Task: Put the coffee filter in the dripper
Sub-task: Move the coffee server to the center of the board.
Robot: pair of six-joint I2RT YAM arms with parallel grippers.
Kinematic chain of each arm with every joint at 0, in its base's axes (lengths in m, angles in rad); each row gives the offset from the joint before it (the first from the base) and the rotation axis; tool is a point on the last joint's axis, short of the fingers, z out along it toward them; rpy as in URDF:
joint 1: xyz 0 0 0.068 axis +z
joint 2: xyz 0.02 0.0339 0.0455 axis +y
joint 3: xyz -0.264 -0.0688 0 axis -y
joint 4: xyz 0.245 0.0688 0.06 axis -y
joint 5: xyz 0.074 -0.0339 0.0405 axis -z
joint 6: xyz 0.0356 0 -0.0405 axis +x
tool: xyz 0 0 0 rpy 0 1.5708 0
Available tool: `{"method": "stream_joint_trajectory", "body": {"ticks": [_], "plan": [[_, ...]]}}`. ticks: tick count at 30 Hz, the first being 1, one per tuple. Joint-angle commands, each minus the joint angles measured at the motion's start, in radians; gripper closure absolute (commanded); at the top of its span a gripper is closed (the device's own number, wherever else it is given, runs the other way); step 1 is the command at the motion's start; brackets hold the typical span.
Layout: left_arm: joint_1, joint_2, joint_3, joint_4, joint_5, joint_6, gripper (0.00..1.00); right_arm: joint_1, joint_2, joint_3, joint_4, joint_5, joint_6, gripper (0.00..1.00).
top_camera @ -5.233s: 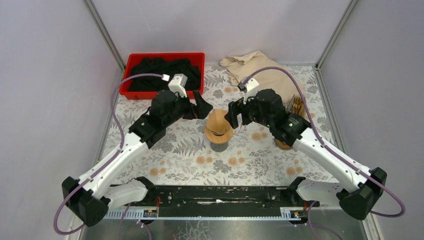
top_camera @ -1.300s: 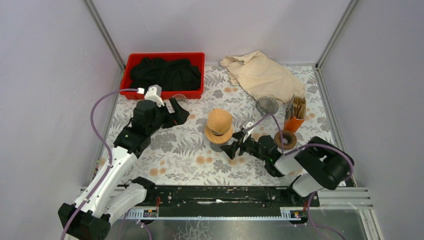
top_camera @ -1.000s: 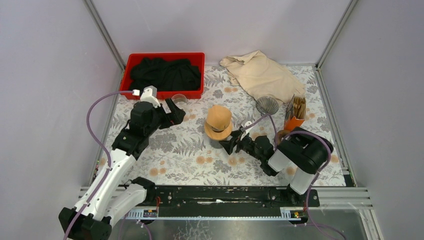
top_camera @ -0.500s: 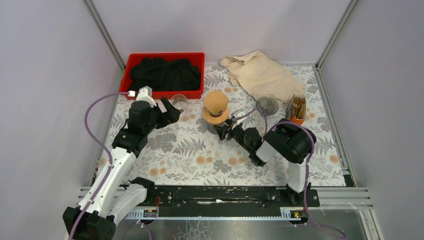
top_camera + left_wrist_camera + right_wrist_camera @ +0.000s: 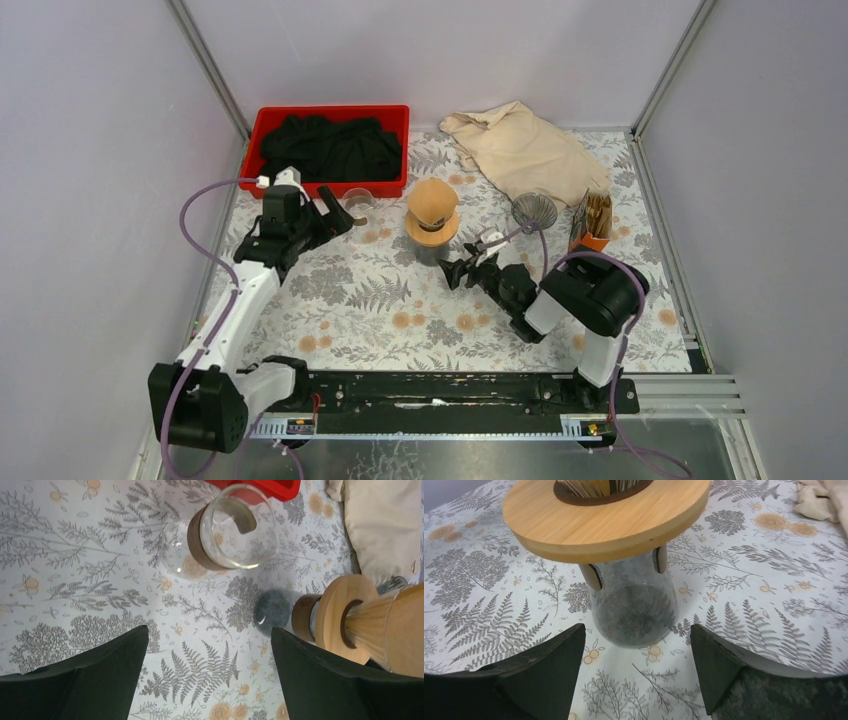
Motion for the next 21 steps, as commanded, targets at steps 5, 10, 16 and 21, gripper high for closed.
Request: {"method": "stream_joint_trajectory", "body": {"ticks": [5,10,16,21], "plan": [[0.032,0.162,0.179,0.006,0.024,0.032,0.01,0.005,-0.291,-0.125,-0.01,0.088,-0.001,0.13],[0.042,0.289,0.286,-0.038,0.008,0.077,0.04,0.005,-0.487,-0.158,-0.197,0.078,-0.009,0.11],[0.043,0.461,0.457,-0.129,-0.005,0.14,0.13,0.004,-0.719,-0.182,-0.406,0.145,-0.037,0.08],[0.045,0.579,0.547,-0.186,-0.042,0.19,0.26,0.003,-0.938,-0.174,-0.606,0.222,-0.067,0.07]]}}
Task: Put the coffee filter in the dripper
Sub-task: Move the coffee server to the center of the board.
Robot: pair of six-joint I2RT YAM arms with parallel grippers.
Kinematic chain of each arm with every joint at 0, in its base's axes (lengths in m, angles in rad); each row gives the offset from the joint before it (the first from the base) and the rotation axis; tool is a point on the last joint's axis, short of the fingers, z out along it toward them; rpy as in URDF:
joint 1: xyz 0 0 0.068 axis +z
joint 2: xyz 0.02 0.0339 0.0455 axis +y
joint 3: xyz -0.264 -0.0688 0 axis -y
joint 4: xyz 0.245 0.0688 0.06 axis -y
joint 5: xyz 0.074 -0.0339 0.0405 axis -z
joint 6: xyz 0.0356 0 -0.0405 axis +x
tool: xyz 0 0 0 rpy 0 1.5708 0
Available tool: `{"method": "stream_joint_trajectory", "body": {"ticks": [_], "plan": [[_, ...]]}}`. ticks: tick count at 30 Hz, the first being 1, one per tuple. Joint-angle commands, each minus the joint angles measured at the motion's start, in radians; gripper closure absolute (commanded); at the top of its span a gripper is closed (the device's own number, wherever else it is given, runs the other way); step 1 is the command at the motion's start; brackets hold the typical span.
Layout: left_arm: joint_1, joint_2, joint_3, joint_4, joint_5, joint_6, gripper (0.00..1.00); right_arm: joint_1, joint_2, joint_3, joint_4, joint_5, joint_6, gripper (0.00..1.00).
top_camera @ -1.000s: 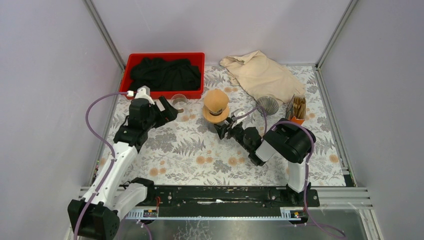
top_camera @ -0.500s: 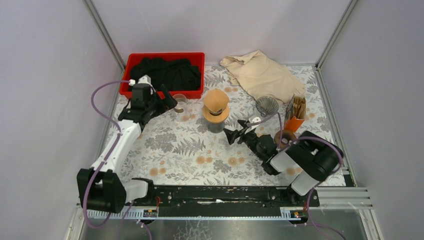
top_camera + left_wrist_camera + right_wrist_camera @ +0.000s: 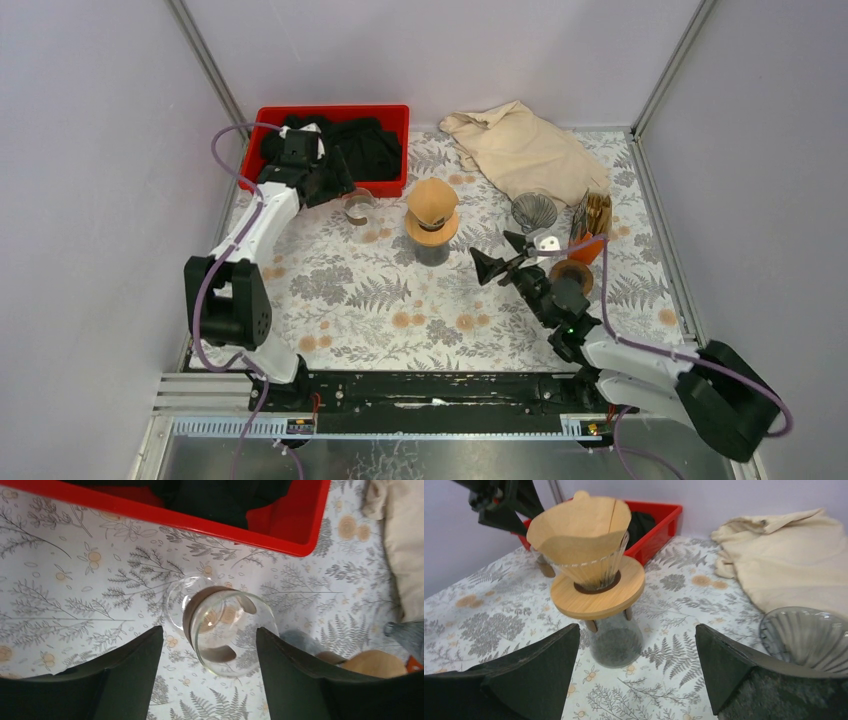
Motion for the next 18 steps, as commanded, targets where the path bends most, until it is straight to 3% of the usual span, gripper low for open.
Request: {"method": "stream_joint_trajectory", "body": {"ticks": [1,5,10,18], "plan": [[0.01,0.087,0.086,-0.08,-0.026,0.081,0.29,0.003,-0.166,0.021,-0.213,0.116,-0.053,0.07],[0.01,0.143,0.132,-0.115,-0.016,0.119,0.42,0.004,-0.272,0.062,-0.389,0.183,-0.085,0.06],[0.01,0.187,0.154,-0.139,-0.004,0.143,0.57,0.004,-0.354,0.079,-0.489,0.224,-0.076,0.06],[0.006,0.128,0.091,-0.141,0.022,0.143,0.85,0.003,-0.426,0.12,-0.613,0.314,-0.076,0.06]]}}
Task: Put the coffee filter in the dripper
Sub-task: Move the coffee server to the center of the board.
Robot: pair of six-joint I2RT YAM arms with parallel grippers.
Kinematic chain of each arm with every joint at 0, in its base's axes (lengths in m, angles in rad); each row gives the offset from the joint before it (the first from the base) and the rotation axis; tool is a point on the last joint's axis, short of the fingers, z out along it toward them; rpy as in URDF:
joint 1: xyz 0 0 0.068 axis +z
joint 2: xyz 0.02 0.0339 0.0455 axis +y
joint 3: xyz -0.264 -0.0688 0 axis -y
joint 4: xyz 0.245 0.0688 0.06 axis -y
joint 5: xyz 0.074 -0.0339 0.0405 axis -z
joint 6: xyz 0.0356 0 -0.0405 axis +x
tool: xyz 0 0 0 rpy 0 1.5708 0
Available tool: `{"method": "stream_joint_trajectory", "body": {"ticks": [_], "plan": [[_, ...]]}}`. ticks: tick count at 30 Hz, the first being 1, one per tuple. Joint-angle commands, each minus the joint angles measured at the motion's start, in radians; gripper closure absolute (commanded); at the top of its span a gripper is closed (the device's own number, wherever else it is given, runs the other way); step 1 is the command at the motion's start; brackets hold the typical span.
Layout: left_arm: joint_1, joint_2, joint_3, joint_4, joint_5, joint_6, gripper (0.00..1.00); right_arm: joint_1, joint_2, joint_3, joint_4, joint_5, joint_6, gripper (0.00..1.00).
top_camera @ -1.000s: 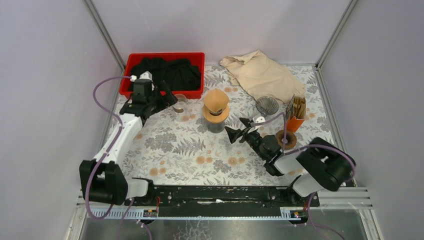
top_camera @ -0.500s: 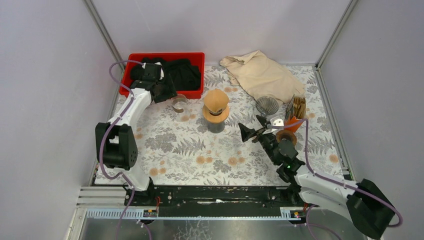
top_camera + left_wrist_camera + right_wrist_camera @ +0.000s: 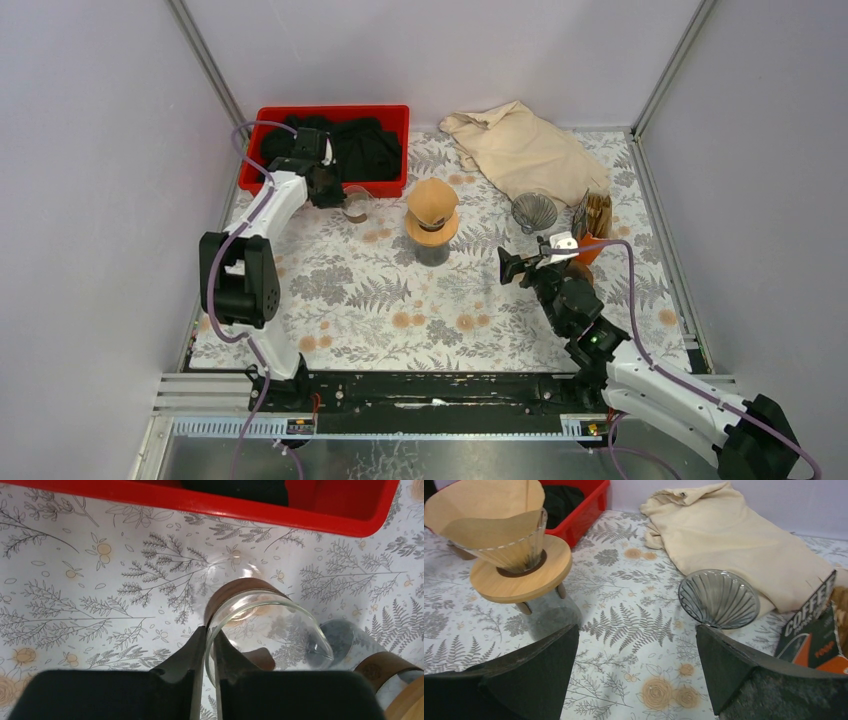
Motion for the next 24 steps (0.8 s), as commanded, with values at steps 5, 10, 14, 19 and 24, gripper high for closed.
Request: {"method": "stream_joint_trajectory", "body": {"ticks": [5,10,14,19,24], "plan": [[-0.012,-0.122,-0.102,-0.027,0.052,-0.004,0.88,0.004,-0.042,0.144,-0.176,0.114,-0.011,0.06],[-0.034,-0.203,-0.171,-0.071,0.051,-0.009,0.89,0.004,-0.025,0.232,-0.303,0.141,0.02,0.06],[-0.078,-0.298,-0.232,-0.09,0.052,-0.03,0.89,0.003,-0.016,0.268,-0.364,0.173,0.033,0.06],[-0.18,-0.389,-0.306,-0.114,0.041,-0.078,0.88,0.004,0.006,0.291,-0.414,0.202,0.05,0.06],[-0.307,-0.459,-0.352,-0.13,-0.024,-0.157,0.88,0.003,0.028,0.305,-0.436,0.217,0.078,0.06]]}}
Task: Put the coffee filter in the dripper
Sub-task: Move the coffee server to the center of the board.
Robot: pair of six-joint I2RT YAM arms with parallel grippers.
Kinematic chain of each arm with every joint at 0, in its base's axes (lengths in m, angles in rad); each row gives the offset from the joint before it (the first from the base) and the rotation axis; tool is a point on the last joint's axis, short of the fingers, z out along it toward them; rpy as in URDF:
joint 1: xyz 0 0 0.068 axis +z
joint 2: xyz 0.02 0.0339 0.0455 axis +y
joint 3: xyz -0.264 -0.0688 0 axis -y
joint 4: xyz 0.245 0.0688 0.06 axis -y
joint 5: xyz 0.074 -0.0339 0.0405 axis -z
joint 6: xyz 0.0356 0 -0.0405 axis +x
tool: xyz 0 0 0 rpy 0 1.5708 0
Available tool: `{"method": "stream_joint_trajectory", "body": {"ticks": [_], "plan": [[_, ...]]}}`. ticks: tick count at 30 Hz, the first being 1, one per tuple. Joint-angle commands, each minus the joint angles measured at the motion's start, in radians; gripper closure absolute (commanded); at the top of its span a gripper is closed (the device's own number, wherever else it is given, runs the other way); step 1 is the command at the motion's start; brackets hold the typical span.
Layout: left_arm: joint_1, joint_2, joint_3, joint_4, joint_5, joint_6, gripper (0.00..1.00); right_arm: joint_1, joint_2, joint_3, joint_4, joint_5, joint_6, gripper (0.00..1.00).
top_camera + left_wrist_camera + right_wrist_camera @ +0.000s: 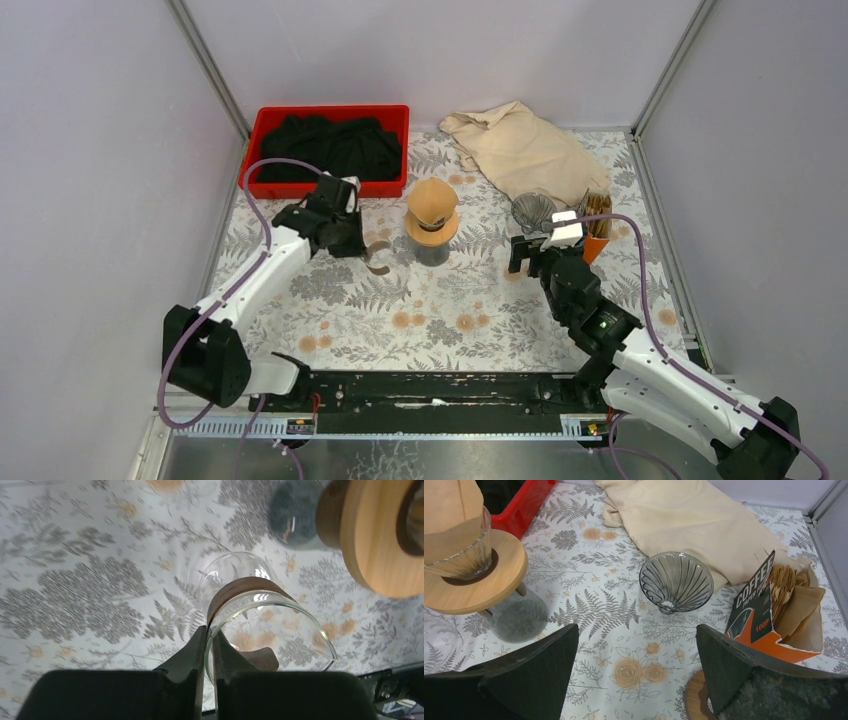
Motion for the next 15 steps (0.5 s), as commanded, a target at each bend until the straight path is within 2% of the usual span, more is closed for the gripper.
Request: {"method": "stream_joint_trajectory", "body": {"ticks": [1,9,15], "plan": [[-0.106,-0.059,-0.027,-0.024,-0.056,-0.098,0.88,0.004,0.011,0.054,-0.015,0.05,0.039,0.06],[-0.318,-0.056,-0.038,-0.047,-0.168,-0.205,0.87,0.003,0.043,0.105,-0.109,0.082,0.093,0.05],[-0.421,-0.027,-0.017,-0.065,-0.219,-0.248,0.85,-0.006,0.074,0.137,-0.194,0.084,0.144,0.04]]}}
